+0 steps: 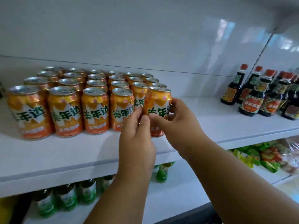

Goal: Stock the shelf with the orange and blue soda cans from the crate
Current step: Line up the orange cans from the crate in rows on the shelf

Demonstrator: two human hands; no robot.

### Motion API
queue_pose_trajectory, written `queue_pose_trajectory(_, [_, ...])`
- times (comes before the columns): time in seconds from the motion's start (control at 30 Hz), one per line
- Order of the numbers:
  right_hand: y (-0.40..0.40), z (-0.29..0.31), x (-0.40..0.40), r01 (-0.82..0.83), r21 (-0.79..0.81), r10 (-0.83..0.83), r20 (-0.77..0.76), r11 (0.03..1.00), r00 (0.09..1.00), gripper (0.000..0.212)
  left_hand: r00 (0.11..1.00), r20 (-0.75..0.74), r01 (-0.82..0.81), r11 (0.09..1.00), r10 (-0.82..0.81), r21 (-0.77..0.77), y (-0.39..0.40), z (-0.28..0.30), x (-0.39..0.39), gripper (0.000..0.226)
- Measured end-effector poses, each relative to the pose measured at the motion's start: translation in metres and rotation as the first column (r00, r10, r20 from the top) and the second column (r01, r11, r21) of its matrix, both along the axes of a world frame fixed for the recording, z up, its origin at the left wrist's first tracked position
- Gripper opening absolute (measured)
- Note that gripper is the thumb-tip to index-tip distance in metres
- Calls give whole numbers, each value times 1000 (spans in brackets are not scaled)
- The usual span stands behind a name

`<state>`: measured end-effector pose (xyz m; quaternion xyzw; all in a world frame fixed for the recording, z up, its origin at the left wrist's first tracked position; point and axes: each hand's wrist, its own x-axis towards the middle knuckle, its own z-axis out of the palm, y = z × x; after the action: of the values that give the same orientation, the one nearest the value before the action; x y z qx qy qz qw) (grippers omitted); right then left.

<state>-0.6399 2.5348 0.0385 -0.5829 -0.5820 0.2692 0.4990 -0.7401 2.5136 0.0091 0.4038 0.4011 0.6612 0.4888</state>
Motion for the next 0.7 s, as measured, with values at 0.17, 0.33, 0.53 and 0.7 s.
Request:
queue_pose_trajectory(0.17, [33, -14, -7, -13, 6, 13, -14, 1000, 1000, 45, 999, 24, -21, 999, 22, -35, 21, -7, -3, 28])
queue_pose_trajectory(0.33, [52, -30, -11, 4, 14, -4, -11, 1000, 1000, 50, 999, 17, -44, 998, 45, -49, 27, -11, -1, 27])
queue_pose_trajectory(0.53, [63, -38, -18, 1, 45, -3, 52, 999, 999, 52, 999, -28, -45, 998, 44, -54, 27, -11, -3, 32])
queue_pose_trajectory(0.7, [61, -37, -21, -3, 55, -2, 85, 998, 996, 43, 998, -34, -51, 997, 50, -57, 26, -9, -5, 34])
